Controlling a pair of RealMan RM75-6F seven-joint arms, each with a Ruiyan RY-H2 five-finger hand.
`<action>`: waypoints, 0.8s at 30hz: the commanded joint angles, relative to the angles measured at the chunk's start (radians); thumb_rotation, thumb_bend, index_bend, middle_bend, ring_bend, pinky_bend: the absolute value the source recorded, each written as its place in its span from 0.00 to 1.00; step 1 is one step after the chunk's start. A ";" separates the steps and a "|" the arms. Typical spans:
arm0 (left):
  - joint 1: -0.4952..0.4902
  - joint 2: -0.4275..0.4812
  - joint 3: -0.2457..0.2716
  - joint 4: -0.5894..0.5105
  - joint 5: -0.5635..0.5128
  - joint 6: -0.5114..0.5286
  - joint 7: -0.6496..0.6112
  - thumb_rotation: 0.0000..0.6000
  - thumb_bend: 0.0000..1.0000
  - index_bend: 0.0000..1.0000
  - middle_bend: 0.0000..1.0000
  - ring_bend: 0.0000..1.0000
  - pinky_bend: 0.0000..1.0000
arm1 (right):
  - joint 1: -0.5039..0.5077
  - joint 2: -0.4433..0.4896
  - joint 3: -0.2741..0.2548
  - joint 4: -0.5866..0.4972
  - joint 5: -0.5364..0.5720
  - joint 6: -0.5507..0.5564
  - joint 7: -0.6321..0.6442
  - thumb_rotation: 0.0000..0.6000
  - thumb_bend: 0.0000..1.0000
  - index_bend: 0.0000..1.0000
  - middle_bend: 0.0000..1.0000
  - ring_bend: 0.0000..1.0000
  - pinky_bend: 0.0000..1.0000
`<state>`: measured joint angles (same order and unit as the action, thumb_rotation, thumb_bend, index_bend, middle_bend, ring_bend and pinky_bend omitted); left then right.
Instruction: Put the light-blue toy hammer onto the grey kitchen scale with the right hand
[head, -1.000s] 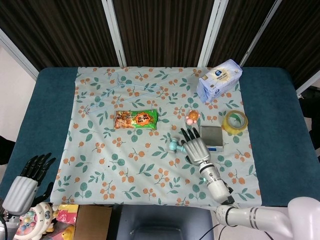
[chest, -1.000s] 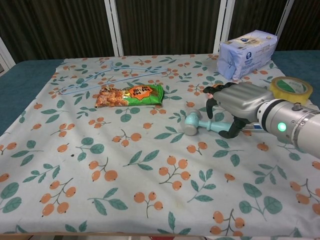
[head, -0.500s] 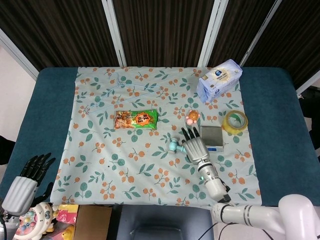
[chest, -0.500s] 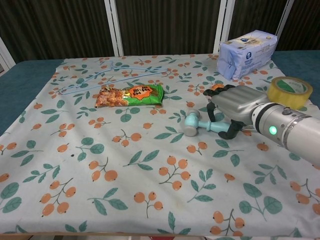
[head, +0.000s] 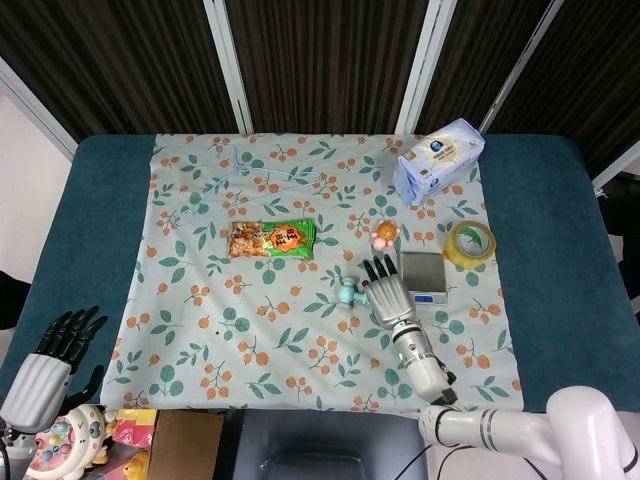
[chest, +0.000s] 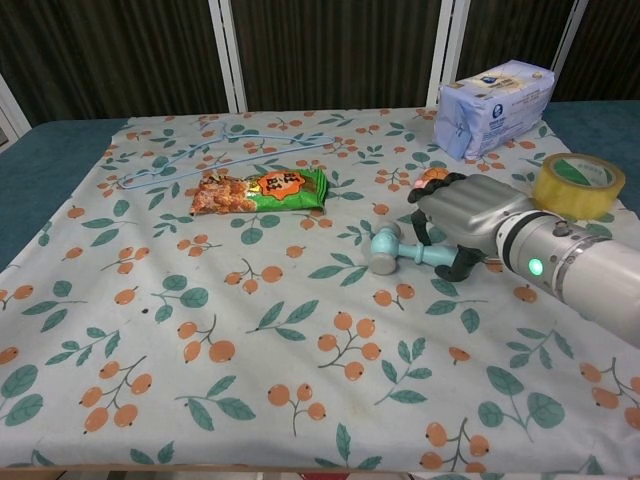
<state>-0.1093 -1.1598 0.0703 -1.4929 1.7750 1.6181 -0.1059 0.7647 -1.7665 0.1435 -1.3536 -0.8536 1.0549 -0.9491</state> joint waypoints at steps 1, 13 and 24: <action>0.001 0.001 0.000 0.000 0.000 0.001 -0.001 1.00 0.50 0.00 0.00 0.01 0.09 | -0.002 -0.006 -0.004 0.013 -0.035 0.020 0.025 1.00 0.53 0.98 0.24 0.11 0.06; 0.007 0.002 -0.002 0.001 0.002 0.012 -0.001 1.00 0.50 0.00 0.00 0.01 0.09 | -0.037 0.110 0.010 -0.054 -0.120 0.068 0.133 1.00 0.53 1.00 0.27 0.16 0.11; 0.005 -0.003 -0.004 0.000 -0.002 0.002 0.017 1.00 0.50 0.00 0.00 0.01 0.09 | -0.105 0.244 0.018 -0.070 -0.139 0.080 0.278 1.00 0.53 1.00 0.27 0.16 0.11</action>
<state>-0.1038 -1.1624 0.0664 -1.4921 1.7735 1.6212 -0.0899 0.6775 -1.5409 0.1641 -1.4273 -0.9839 1.1360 -0.7026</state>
